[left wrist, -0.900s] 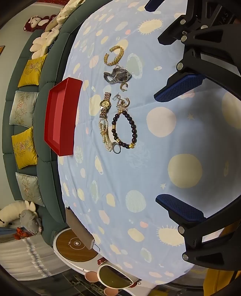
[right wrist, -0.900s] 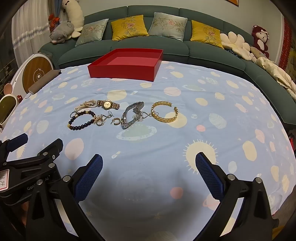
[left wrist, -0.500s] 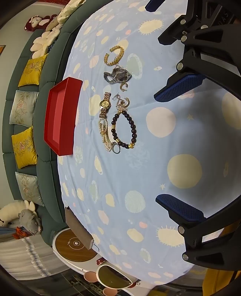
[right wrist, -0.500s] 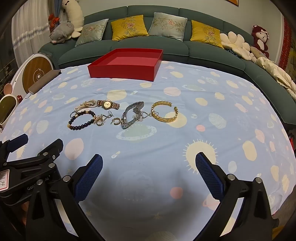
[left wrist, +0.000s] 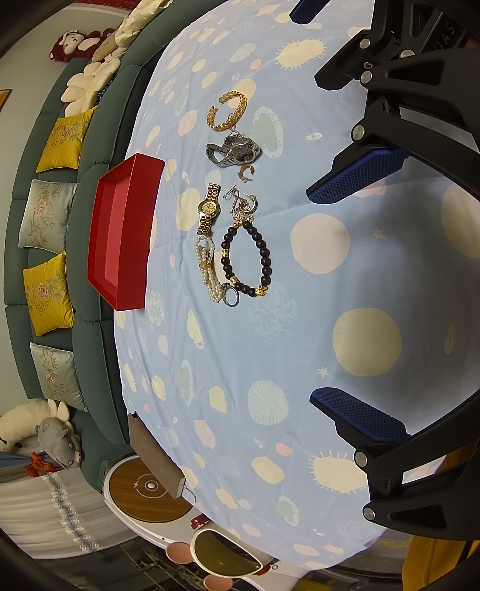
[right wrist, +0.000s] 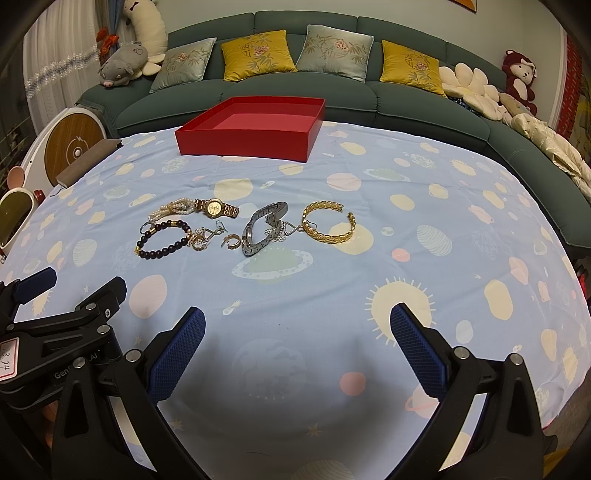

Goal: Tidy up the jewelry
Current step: 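Move both grippers toward the jewelry laid out on the bed, then close the right gripper on the gold cuff bangle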

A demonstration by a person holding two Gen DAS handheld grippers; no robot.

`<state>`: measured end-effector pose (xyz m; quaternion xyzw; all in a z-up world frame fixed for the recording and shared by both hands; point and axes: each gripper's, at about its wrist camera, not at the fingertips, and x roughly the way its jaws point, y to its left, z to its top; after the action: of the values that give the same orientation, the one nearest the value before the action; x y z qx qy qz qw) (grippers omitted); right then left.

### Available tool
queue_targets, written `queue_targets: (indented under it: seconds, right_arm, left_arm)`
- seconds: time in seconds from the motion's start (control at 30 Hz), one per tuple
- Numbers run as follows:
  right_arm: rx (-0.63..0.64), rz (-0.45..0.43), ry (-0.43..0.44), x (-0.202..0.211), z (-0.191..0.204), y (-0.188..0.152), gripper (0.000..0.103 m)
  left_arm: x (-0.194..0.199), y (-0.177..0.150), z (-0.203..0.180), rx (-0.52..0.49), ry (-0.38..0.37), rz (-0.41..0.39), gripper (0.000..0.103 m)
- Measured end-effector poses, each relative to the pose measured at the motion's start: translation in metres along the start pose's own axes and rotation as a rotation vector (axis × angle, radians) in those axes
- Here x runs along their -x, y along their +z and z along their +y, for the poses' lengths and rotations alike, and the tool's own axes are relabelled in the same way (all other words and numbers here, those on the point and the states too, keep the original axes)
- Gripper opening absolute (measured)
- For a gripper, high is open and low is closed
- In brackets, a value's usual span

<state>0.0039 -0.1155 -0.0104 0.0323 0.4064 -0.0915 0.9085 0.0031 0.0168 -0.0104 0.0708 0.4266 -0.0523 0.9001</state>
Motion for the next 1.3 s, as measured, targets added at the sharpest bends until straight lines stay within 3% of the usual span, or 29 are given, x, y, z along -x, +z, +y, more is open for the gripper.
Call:
queue_targets:
  seconds: [0.37, 0.63, 0.97, 1.3]
  right_arm:
    - [-0.010, -0.002, 0.005, -0.001, -0.003, 0.002, 0.098]
    - [-0.062, -0.006, -0.004, -0.011, -0.030, 0.021, 0.098]
    - [-0.265, 0.056, 0.051, -0.058, -0.068, 0.050, 0.097]
    - [-0.234, 0.073, 0.013, -0.094, -0.053, 0.057, 0.088]
  left_arm:
    - [-0.008, -0.001, 0.001, 0.026, -0.043, 0.052, 0.097]
    - [-0.014, 0.010, 0.012, 0.039, -0.032, 0.045, 0.097]
    - [-0.035, 0.033, 0.030, 0.114, -0.042, 0.054, 0.097]
    - [-0.051, 0.035, 0.029, 0.129, -0.068, 0.077, 0.097]
